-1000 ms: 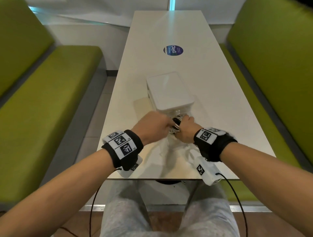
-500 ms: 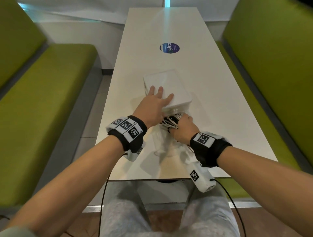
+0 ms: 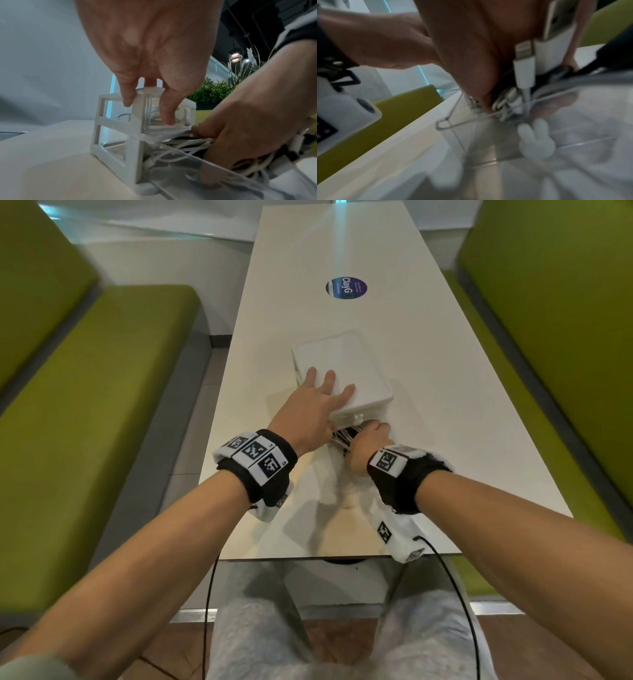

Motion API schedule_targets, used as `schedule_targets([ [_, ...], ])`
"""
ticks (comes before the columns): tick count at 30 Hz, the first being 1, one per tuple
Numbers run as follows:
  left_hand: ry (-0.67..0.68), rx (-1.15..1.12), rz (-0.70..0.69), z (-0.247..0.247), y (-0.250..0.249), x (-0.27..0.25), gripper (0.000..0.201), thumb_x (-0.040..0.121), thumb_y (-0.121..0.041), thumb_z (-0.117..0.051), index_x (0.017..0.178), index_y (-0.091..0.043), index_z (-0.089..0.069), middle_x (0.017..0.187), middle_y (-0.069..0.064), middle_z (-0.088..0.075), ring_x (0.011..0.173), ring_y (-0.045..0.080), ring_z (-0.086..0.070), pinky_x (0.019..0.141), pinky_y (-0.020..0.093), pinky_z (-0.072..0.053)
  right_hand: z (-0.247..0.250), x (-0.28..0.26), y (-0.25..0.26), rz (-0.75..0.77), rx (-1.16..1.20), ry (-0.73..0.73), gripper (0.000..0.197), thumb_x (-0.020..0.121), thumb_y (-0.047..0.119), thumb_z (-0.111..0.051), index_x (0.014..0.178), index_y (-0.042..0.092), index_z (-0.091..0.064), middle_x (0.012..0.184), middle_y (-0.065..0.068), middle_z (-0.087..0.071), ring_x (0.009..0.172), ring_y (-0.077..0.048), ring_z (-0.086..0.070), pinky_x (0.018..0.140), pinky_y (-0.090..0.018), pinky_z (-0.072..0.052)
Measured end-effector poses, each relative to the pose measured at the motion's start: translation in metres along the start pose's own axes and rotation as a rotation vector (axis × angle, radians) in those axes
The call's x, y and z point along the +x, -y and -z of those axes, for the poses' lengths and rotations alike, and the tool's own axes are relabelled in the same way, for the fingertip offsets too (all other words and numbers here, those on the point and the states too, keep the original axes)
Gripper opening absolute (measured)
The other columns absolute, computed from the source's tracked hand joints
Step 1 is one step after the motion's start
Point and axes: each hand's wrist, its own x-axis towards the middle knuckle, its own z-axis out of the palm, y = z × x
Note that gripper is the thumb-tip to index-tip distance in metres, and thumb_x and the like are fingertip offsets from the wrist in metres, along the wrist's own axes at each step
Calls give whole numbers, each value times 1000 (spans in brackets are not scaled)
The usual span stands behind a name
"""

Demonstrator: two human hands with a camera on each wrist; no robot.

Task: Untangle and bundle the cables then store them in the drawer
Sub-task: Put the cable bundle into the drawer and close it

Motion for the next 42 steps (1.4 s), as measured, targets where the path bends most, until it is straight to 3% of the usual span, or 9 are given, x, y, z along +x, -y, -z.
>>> schedule_targets([
  [4, -8, -13, -9, -1, 3, 2, 67, 93, -26, -54, 151, -24, -19, 157, 14, -19, 143, 43, -11, 104, 44, -34, 4, 0, 11, -8, -102, -13, 58, 99, 29, -41, 145, -1, -22, 143, -25, -30, 127, -33, -36, 108, -36, -30],
  [9, -30, -84, 9, -18, 4, -3, 86, 87, -43, -63, 153, -27, -9, 161, 11, -6, 146, 39, 3, 116, 49, -22, 7, -4, 10, -142, 128, 7, 74, 93, 33, -56, 143, -5, -17, 143, -22, -30, 127, -33, -41, 102, -37, -41],
  [12, -98, -89, 36, -30, 5, -6, 99, 77, -53, -70, 151, -33, -7, 161, 7, -3, 148, 33, 3, 111, 56, -31, 20, -7, -4, -23, 183, 63, 78, 87, 50, -59, 138, 0, -30, 136, -19, -41, 125, -31, -45, 103, -37, -44],
  [15, -149, -93, 61, -34, 5, -4, 93, 78, -48, -71, 150, -35, -13, 160, 8, -11, 147, 34, -4, 108, 55, -34, 33, -10, -25, 160, 253, 223, 60, 69, 53, -75, 111, 18, -49, 109, -2, -62, 103, -23, -62, 90, -39, -54],
  [17, -161, -84, 68, -35, 4, -4, 91, 79, -46, -71, 150, -34, -15, 160, 9, -14, 147, 35, -6, 108, 54, -35, 35, -10, -38, 218, 208, 188, 71, 61, 63, -70, 117, 23, -54, 105, 5, -66, 98, -18, -64, 89, -36, -53],
  [24, -142, -136, -27, -34, 5, -5, 93, 80, -42, -72, 152, -28, -15, 161, 11, -9, 147, 38, 1, 117, 48, -22, 20, -24, -42, 192, 139, 132, 85, 90, 40, -61, 145, -5, -13, 126, -19, -55, 109, -30, -57, 73, -29, -41],
  [31, -161, -205, 81, -31, -11, -8, 96, 70, -81, -37, 151, -33, -19, 161, 10, -9, 148, 33, 3, 117, 55, -17, 26, -24, -27, 218, 63, 29, 42, 87, 30, -67, 118, 3, -55, 102, -12, -63, 90, -27, -61, 69, -31, -46],
  [37, -172, -208, 136, -33, -18, -6, 94, 70, -68, -63, 147, -36, -21, 162, 2, -7, 148, 26, 3, 112, 64, -16, 33, -37, -48, 326, 57, -4, 49, 84, 49, -65, 114, 13, -56, 95, -5, -66, 78, -19, -57, 65, -29, -48],
  [42, -173, -232, 143, -33, -21, -5, 95, 68, -59, -73, 145, -35, -23, 161, 1, -9, 148, 26, 3, 113, 64, -13, 20, -54, -67, 421, -109, -64, 70, 82, 60, -59, 136, 22, -37, 99, -6, -65, 86, -25, -60, 70, -34, -49],
])
